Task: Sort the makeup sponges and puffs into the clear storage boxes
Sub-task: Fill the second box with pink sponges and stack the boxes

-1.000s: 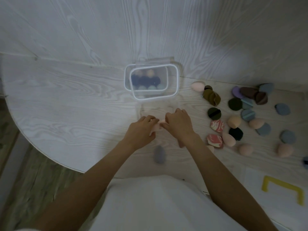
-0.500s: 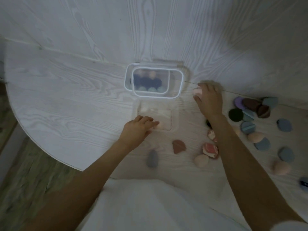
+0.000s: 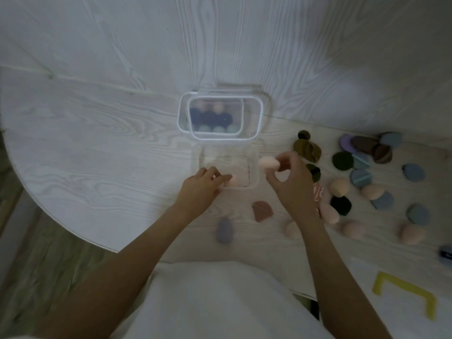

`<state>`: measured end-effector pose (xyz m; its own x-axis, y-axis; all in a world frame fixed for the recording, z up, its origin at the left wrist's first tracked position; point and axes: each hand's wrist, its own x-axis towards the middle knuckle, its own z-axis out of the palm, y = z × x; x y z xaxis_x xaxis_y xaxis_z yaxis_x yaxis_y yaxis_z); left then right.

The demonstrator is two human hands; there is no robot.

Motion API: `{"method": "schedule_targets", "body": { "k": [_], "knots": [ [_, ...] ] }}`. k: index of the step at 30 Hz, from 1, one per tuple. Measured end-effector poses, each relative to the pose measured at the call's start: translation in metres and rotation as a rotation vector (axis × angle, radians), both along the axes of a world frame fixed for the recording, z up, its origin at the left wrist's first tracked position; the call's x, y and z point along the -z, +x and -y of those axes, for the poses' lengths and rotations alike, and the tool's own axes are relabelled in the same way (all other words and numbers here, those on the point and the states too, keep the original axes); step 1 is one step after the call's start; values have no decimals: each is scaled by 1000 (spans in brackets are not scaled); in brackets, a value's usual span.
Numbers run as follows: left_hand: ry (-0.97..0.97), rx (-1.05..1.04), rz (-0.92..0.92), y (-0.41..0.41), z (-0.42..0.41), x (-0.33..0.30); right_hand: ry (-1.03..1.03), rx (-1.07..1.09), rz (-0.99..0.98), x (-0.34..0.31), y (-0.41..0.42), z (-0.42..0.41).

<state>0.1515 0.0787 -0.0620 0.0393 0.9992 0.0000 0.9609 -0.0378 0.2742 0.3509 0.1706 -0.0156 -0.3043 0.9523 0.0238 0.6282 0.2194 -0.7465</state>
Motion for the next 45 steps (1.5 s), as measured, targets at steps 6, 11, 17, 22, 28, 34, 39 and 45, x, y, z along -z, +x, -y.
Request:
{"method": "schedule_targets", "body": {
  "k": [6,11,17,22,28,34,39,45],
  "knots": [
    [-15,1,-7,-1,0,-2,305,-265,475,17,-36,7],
    [-31,-26,-1,-2,1,-1,250,-414,745,24,-52,-4],
    [-17,-14,6,-3,2,0,143,-454,733,19,-42,-13],
    [-22,10,-5,-5,0,4,191,-404,630,23,-36,-13],
    [-78,-19,53,-10,-3,3,232,-285,451,33,-35,-4],
    [-83,2,97,-11,-5,3,237,-320,435,39,-34,-6],
    [-66,33,86,-8,-3,4,232,-298,319,31,-24,-4],
    [-51,29,92,-3,3,3,33,118,397,21,42,39]
  ]
}}
